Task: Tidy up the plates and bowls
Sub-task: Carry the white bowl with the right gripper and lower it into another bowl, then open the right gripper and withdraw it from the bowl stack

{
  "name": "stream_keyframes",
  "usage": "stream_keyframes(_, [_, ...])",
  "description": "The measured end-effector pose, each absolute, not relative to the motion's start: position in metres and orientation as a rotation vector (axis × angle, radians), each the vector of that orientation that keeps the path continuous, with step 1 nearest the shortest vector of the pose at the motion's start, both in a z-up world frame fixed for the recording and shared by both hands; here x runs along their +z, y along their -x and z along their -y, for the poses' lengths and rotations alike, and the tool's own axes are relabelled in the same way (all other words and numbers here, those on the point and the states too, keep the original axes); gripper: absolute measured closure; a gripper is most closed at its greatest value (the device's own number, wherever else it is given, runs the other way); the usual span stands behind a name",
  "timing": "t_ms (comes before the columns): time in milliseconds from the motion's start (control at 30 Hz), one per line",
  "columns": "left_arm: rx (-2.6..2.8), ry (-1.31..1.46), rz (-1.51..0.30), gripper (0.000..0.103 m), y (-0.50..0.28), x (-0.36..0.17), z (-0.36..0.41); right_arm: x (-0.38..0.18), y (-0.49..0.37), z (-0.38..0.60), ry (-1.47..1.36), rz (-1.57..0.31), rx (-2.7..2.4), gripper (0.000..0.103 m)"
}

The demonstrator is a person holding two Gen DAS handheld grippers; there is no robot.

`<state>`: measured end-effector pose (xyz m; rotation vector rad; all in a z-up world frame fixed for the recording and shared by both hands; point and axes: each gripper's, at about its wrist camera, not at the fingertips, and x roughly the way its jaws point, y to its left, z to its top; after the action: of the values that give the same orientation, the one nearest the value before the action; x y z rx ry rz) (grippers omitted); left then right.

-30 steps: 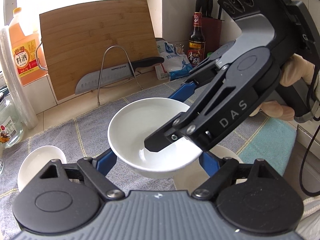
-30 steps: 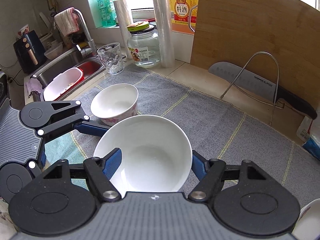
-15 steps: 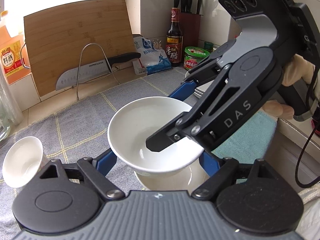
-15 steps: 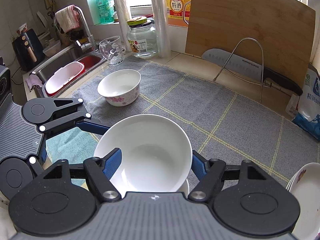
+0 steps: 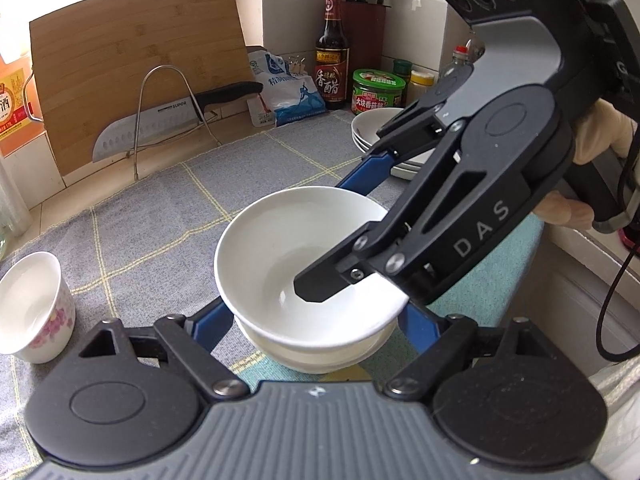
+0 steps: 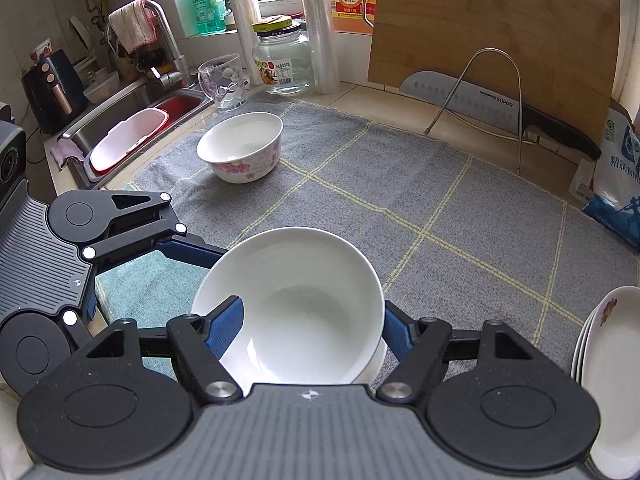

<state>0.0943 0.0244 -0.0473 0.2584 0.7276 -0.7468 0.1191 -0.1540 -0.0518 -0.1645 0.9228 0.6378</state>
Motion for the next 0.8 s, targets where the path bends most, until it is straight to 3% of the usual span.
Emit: stream_keyframes(800, [-0.754,-0.282,-0.753,0.014,-0.099,-0.057,-0.022,-0.064,-0.118,0.153,0.197,-0.936,0.623,0.025])
